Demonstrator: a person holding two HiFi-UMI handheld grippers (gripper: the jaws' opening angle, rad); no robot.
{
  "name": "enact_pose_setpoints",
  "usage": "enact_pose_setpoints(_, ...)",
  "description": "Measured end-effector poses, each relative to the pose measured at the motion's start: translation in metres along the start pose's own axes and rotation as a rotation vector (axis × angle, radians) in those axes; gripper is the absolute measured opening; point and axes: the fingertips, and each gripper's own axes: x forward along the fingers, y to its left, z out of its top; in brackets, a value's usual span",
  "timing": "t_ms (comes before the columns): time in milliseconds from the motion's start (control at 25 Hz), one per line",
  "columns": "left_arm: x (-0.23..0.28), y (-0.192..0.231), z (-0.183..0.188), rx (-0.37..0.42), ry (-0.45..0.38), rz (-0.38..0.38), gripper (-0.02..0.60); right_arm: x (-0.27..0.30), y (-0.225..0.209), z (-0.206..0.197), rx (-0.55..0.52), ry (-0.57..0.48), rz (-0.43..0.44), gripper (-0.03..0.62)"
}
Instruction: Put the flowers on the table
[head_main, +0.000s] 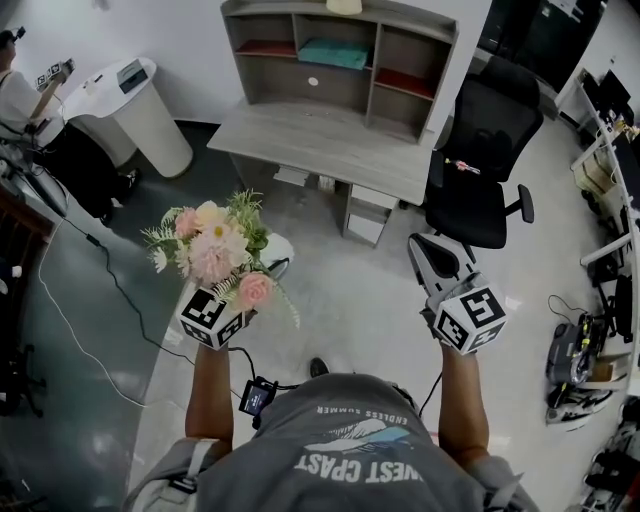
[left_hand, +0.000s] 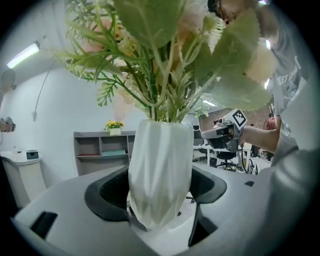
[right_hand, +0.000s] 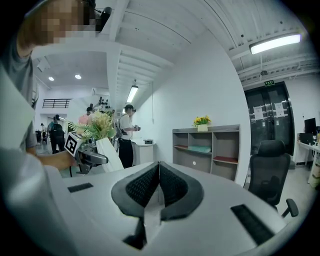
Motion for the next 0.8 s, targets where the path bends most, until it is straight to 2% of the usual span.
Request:
enact_pose_setpoints(200,-0.001,0.018,-0.004,-0.007,-0.011,-0.024,0.365,0.017,0.009,0.004,-0.008,0.008,-0.018,0.026)
enact_pose_setpoints(520,0.003,0.039,-0.011,-0.032,-0.028,-0.019,0.365,0.042,0.008,0.004,-0.027,0.038,-0.015,0.026)
enact_pose_setpoints(800,0.014,0.057,-0.026,-0.050,0.004,0.038,0.365,0.085,-0.006,-0.008,-0.013,0.053,0.061,0.026)
